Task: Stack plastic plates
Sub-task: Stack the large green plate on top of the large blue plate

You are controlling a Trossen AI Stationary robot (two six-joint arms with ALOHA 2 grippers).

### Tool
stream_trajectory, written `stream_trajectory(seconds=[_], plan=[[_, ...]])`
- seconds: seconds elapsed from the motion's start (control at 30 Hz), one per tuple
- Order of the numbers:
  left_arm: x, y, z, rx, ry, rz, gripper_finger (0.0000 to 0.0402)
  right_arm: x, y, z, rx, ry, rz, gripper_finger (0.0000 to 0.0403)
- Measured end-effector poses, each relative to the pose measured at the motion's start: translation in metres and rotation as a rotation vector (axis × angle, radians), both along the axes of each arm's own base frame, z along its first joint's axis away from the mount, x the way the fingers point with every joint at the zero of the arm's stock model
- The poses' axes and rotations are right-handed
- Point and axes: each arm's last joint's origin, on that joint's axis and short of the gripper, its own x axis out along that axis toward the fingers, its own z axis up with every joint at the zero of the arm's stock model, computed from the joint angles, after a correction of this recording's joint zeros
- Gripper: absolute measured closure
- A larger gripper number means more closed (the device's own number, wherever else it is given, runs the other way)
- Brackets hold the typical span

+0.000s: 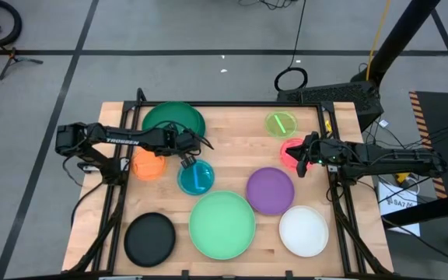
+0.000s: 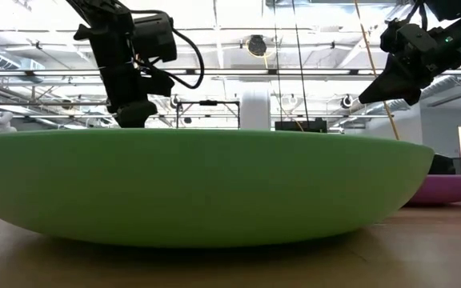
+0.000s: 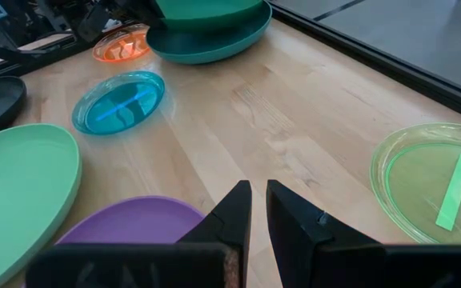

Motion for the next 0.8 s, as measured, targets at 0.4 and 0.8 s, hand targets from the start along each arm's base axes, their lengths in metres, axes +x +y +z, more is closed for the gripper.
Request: stream_trajectory(seconds=[0.4, 0.8], plan=[[0.0039, 0.0006, 0.0014, -0.006, -0.063, 0.033, 0.0369, 0.0, 0.0, 0.0001, 0.001, -0.001, -0.001, 0.0367], [0.0048, 0.0002, 0.0014, -0.029, -0.08, 0.038, 0.0368, 0.0, 0.0, 0.0001, 0.002, -0.001, -0.001, 0.0367]])
